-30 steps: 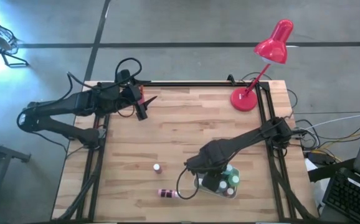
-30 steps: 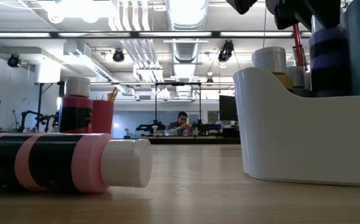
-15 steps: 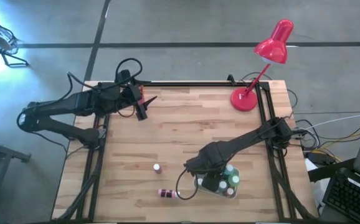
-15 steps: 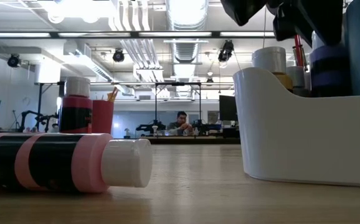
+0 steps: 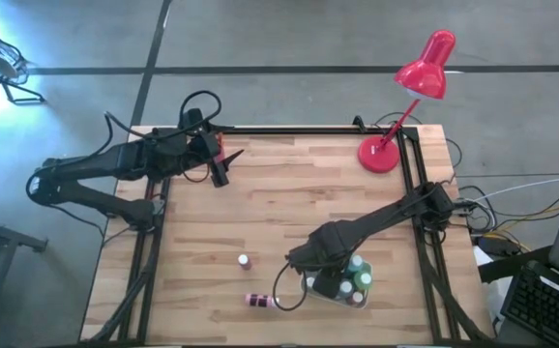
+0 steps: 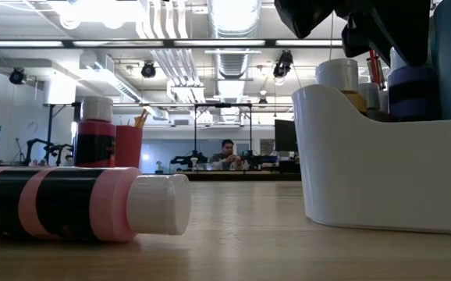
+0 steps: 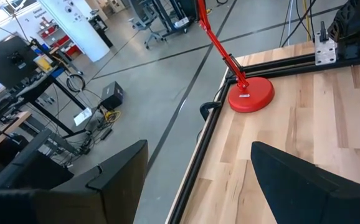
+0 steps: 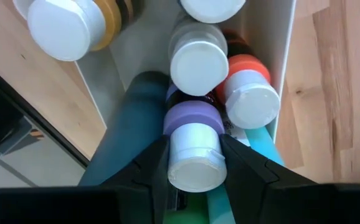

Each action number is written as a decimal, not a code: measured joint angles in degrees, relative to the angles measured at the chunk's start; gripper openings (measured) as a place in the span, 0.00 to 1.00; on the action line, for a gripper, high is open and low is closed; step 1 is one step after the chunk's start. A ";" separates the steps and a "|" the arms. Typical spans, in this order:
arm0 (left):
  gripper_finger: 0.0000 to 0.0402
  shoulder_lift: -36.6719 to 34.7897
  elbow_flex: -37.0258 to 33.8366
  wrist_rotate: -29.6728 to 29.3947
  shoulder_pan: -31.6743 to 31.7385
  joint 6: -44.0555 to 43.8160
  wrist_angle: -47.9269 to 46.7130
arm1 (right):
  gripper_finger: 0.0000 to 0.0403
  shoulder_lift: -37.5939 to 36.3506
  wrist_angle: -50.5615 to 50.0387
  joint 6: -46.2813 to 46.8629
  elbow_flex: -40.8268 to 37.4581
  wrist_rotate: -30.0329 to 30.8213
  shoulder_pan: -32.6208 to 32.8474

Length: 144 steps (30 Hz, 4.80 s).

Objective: Pick & Place Paint Supplies
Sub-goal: Put the purple paint bottle into the white bin, then put the pink paint bottle into the white bin

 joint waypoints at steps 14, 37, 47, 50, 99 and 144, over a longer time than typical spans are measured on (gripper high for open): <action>0.72 0.00 0.00 0.00 0.00 -0.46 -1.25 | 0.30 0.02 0.68 -0.59 -0.01 0.11 -0.07; 0.72 -0.70 0.00 7.27 0.04 -2.30 -5.09 | 0.39 0.02 -4.95 -5.01 12.84 3.52 -0.32; 0.72 -2.60 -9.99 14.95 -1.23 -17.88 -7.60 | 0.30 -0.64 -7.70 -13.78 23.05 17.87 -0.46; 0.72 -4.94 -16.33 14.38 -2.78 -24.39 -6.74 | 0.30 -2.21 -7.70 -15.34 23.67 21.05 -0.51; 0.72 12.33 -45.40 -11.56 -56.70 -79.03 18.85 | 0.32 -15.72 -6.01 -25.33 17.13 55.20 -6.89; 0.72 40.93 -45.29 -8.94 -41.91 -51.10 60.76 | 0.32 -15.69 -5.68 -25.51 17.13 56.74 -9.38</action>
